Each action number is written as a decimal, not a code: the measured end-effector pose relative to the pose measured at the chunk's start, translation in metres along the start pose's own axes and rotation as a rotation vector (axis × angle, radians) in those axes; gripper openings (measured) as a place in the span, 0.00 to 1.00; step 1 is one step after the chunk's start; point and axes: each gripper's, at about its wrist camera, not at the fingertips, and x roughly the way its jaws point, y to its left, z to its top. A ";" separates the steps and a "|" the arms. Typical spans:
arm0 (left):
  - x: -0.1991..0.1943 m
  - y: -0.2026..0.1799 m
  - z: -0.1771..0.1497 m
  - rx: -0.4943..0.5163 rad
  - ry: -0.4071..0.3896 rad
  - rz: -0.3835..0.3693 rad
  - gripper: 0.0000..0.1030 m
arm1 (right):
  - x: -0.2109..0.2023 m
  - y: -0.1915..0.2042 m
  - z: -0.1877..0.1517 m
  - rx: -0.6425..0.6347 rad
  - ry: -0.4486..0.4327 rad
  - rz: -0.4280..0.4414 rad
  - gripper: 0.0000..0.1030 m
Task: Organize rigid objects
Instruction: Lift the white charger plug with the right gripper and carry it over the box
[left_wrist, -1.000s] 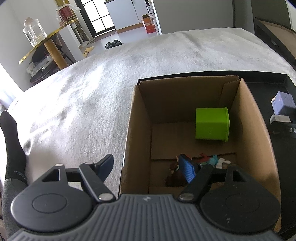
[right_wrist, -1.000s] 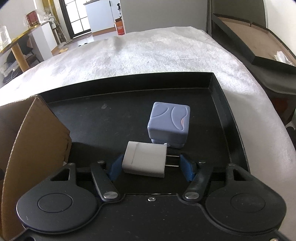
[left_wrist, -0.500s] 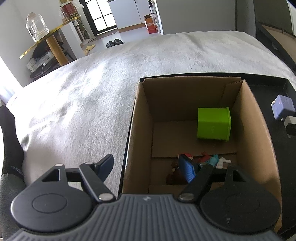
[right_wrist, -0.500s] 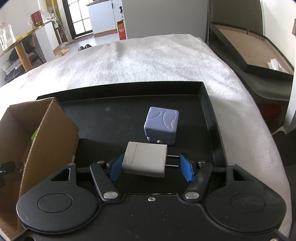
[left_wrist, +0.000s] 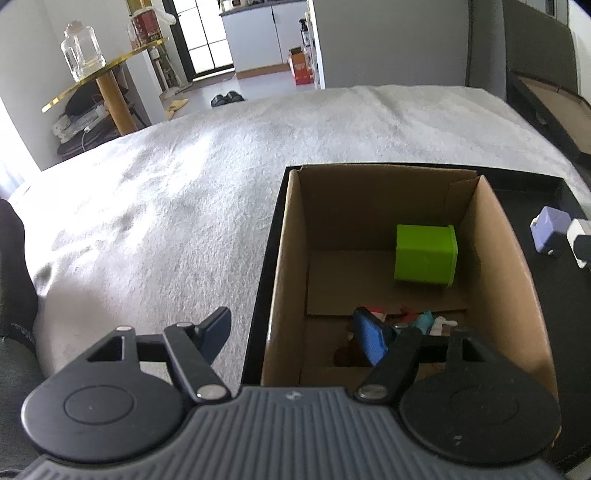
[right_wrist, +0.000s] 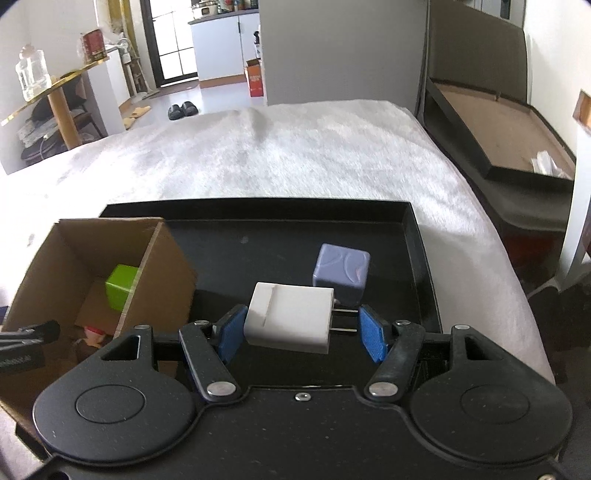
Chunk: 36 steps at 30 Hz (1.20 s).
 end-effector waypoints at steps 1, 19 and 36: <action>-0.001 0.000 -0.001 0.005 -0.007 -0.003 0.70 | -0.003 0.002 0.000 -0.004 -0.005 -0.001 0.61; -0.002 0.014 -0.014 -0.019 -0.037 -0.050 0.11 | -0.030 0.071 0.013 -0.142 -0.084 0.043 0.61; -0.002 0.024 -0.018 -0.045 -0.053 -0.095 0.09 | -0.034 0.119 0.011 -0.279 -0.105 0.186 0.61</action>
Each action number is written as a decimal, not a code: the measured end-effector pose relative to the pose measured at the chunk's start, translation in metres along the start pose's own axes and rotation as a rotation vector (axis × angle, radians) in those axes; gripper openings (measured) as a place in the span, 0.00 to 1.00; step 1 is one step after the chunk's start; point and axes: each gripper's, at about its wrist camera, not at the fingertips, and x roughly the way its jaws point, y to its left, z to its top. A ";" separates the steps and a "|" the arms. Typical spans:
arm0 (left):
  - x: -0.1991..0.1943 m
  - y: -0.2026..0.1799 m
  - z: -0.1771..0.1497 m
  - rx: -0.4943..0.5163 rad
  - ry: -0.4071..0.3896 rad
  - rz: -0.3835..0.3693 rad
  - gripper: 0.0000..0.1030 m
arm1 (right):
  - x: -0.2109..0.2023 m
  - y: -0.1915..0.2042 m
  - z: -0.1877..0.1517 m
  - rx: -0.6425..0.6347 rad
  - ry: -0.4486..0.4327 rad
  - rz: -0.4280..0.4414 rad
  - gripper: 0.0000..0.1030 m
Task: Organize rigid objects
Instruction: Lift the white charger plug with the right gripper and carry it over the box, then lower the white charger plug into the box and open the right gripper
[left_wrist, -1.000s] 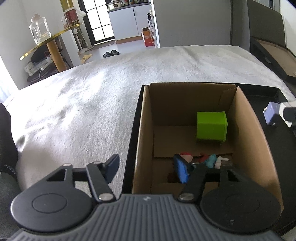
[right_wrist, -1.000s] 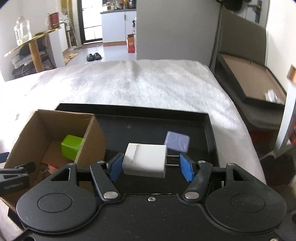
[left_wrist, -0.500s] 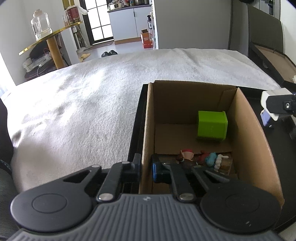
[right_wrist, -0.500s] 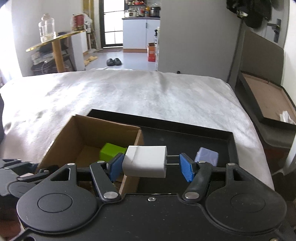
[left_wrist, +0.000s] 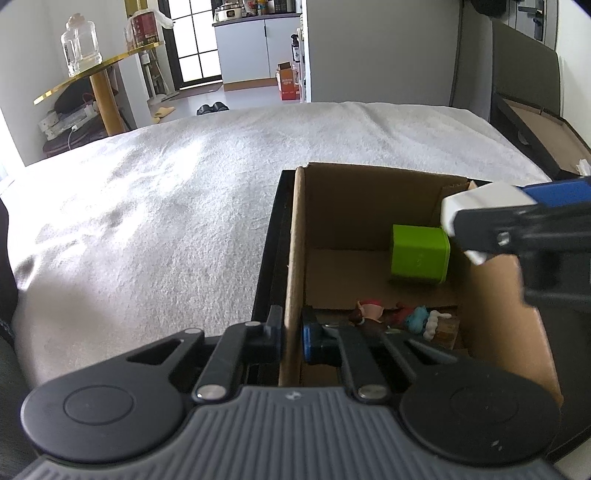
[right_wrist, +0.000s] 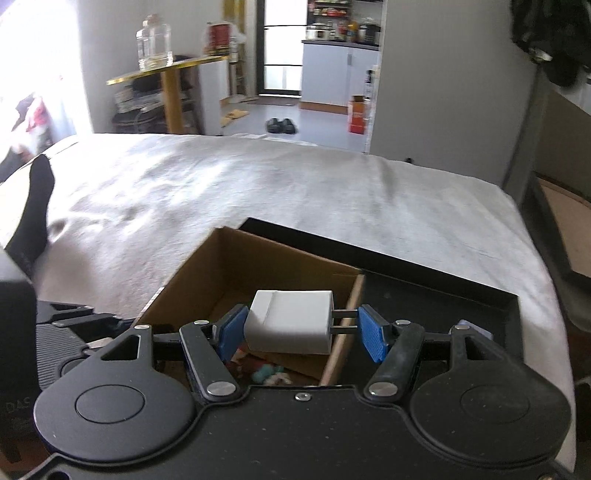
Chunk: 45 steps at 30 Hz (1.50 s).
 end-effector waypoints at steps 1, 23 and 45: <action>0.000 0.001 0.000 -0.005 0.001 -0.004 0.09 | 0.002 0.002 0.001 -0.004 0.002 0.013 0.61; 0.002 0.013 0.001 -0.084 0.019 -0.061 0.09 | 0.028 0.024 0.019 0.003 0.010 0.209 0.62; 0.002 0.008 0.001 -0.058 0.031 -0.039 0.09 | -0.006 -0.006 -0.009 0.072 0.023 0.167 0.65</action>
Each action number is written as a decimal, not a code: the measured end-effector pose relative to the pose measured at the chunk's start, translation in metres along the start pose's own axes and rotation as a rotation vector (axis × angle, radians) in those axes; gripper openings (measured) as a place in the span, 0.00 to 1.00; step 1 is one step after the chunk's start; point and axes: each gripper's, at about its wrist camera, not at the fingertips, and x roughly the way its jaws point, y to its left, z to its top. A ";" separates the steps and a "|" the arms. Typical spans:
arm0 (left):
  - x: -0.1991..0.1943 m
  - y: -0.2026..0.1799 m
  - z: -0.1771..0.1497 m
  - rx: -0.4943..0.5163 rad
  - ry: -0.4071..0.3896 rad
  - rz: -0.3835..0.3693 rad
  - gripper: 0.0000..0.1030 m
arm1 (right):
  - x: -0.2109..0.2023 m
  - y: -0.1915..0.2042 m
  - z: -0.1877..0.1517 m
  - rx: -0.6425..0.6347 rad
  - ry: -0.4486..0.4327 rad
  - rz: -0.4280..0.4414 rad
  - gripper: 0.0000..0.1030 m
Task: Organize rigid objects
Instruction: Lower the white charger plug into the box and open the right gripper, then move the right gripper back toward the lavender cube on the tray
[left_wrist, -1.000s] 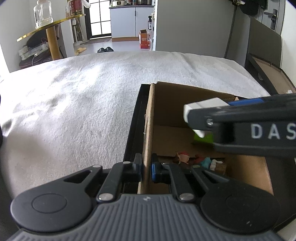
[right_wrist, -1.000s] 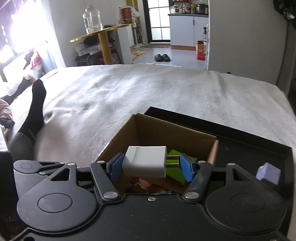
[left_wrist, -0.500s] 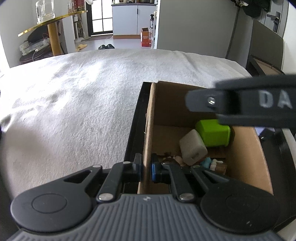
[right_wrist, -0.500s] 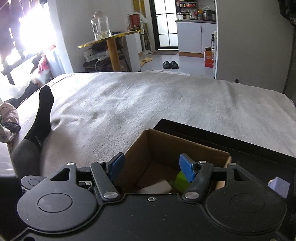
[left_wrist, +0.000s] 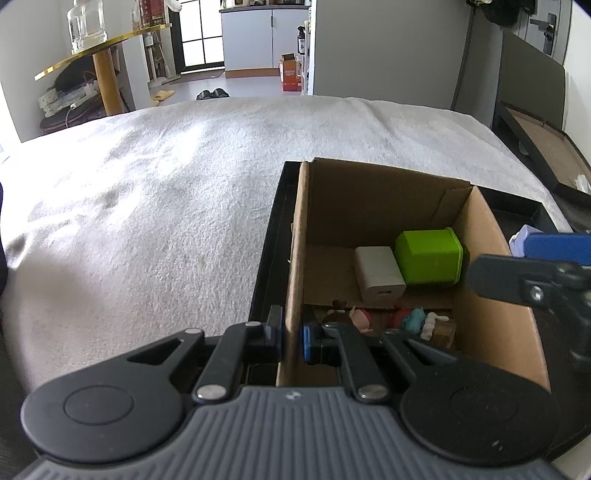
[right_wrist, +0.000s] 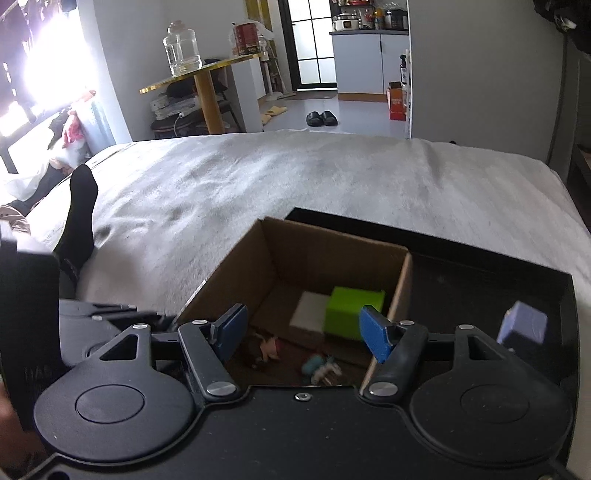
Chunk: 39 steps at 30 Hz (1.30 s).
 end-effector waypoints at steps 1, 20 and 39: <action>-0.001 0.000 0.000 0.002 0.001 0.000 0.09 | -0.002 -0.001 -0.002 0.002 0.000 -0.003 0.65; -0.004 -0.016 0.007 0.073 0.062 0.063 0.14 | -0.035 -0.039 -0.019 0.081 -0.011 -0.072 0.75; -0.010 -0.034 0.017 0.104 0.092 0.117 0.61 | -0.044 -0.081 -0.034 0.174 -0.026 -0.132 0.95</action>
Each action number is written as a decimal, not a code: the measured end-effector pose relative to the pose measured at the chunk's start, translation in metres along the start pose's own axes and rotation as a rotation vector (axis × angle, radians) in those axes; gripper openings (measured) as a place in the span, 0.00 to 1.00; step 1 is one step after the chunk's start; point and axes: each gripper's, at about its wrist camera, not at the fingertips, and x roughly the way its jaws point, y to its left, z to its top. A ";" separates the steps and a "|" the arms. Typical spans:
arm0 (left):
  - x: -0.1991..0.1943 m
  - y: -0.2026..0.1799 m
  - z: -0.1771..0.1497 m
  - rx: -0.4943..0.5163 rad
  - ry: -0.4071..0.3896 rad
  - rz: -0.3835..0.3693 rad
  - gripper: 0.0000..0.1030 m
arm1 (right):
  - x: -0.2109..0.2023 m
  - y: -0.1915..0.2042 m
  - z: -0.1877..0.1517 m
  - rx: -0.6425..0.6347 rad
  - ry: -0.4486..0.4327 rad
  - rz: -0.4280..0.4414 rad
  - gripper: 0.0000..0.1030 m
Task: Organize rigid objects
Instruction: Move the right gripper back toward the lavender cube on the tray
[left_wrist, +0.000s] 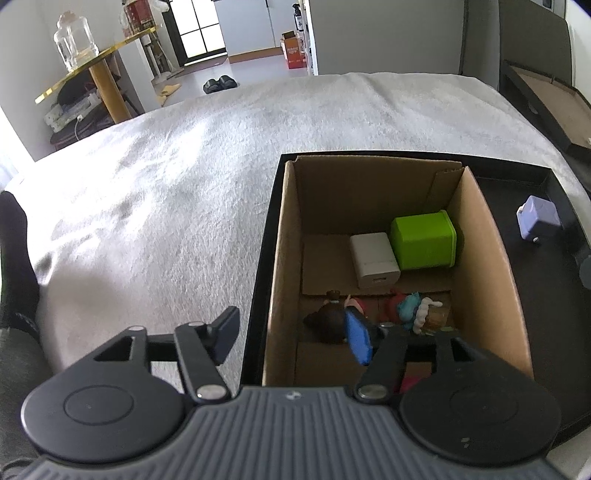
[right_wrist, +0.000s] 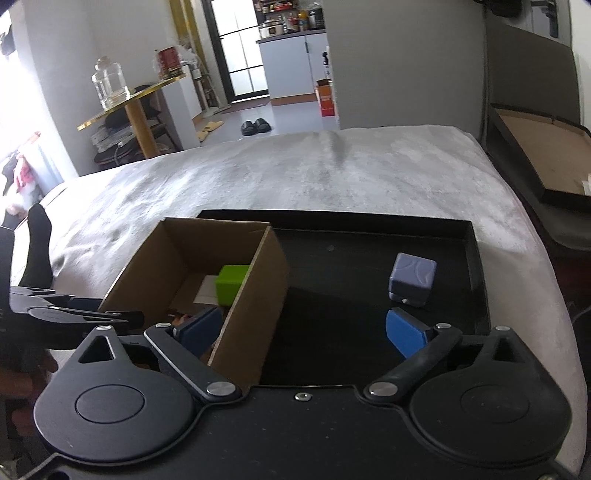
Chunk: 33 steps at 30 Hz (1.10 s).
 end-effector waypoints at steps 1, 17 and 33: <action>0.001 -0.001 0.000 0.003 0.002 0.005 0.63 | 0.001 -0.003 -0.001 0.008 0.000 -0.006 0.95; 0.011 -0.013 0.013 0.040 0.030 0.074 0.69 | 0.025 -0.049 -0.001 0.110 -0.021 -0.076 1.00; 0.027 -0.022 0.021 0.067 0.046 0.156 0.70 | 0.076 -0.077 0.013 0.156 -0.007 -0.155 0.90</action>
